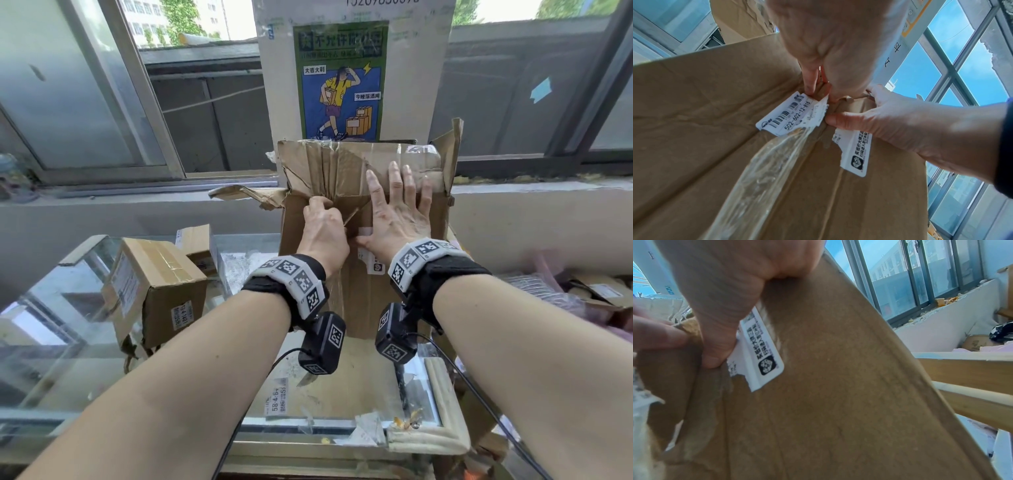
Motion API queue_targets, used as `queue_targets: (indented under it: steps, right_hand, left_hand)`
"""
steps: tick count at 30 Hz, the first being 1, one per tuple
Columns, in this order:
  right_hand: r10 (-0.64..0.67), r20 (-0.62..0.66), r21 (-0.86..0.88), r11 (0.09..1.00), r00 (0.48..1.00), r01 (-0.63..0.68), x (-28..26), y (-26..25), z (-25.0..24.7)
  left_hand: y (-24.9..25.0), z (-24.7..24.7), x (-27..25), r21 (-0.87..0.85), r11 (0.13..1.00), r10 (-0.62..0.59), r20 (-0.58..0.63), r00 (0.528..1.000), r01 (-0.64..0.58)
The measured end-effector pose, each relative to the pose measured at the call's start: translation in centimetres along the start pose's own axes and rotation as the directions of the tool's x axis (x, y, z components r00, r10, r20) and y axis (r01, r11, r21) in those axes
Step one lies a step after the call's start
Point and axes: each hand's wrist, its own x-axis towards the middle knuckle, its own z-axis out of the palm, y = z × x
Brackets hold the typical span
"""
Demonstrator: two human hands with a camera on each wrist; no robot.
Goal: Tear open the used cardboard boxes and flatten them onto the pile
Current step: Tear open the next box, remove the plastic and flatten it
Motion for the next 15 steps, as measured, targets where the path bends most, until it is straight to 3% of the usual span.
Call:
queue_targets:
  steps: [11,15]
  right_hand:
    - [-0.007,-0.024,-0.018,1.000,1.000,0.006,-0.2,0.6,0.0]
    - [-0.004,-0.034,-0.024,1.000,0.999,0.003,-0.5,0.0,-0.1]
  left_hand:
    - [-1.1,-0.5,-0.7,-0.177,0.984,-0.012,-0.047,0.999,0.004]
    - [-1.4,-0.4,-1.0,-0.149,0.989,0.015,-0.075,0.997,-0.026]
